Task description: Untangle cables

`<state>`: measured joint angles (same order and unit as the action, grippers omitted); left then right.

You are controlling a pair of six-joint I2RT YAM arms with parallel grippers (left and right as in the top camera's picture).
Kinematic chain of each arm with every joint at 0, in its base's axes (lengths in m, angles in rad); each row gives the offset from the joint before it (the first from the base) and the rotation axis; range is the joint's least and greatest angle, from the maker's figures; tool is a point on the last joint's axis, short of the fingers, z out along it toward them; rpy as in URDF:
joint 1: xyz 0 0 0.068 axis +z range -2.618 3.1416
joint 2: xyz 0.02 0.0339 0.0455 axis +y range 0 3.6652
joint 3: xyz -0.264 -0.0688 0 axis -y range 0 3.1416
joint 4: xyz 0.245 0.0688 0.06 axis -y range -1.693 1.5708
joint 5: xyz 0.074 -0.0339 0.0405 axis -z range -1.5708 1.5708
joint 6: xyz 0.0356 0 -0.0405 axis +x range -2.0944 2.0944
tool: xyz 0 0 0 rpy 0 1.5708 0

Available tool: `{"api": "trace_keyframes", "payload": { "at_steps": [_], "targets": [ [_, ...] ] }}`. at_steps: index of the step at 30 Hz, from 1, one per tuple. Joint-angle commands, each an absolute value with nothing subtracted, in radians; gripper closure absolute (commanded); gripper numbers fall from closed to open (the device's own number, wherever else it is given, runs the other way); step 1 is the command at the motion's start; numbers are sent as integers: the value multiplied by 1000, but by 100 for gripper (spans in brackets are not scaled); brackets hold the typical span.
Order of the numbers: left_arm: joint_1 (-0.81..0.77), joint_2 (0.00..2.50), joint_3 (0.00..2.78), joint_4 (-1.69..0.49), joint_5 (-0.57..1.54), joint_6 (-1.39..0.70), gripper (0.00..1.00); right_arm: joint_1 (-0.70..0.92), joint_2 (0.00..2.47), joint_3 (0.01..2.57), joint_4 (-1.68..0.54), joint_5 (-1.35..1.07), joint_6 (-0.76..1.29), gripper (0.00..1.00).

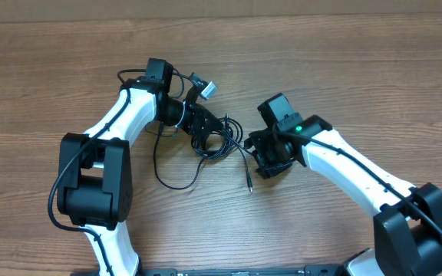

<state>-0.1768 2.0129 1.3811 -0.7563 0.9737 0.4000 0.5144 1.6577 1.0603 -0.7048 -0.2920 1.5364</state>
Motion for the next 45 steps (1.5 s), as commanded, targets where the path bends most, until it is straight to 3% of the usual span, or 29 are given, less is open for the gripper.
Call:
{"api": "trace_keyframes", "payload": {
  "at_steps": [1,8,15,22,36,39,45],
  "targets": [
    [-176,2022,1394,-754,1015,425,96,522,1635,1019,-607,-355,1712,36],
    [-178,2022,1394,-744,1015,418,96,544,1635,1010,-547,-261,1958,23],
    [-178,2022,1394,-724,1026,380,96,647,1646,1009,-520,-76,2146,28],
    [-178,2020,1394,-715,1068,378,96,680,1691,1009,-487,22,2162,32],
    [-178,2017,1394,-713,1067,378,96,678,1736,1009,-421,118,2162,28],
    [-178,2017,1394,-713,1067,378,96,678,1736,1009,-433,139,2162,35],
    [-178,2017,1394,-714,1067,377,96,679,1736,1009,-462,137,2162,59]
  ]
}}
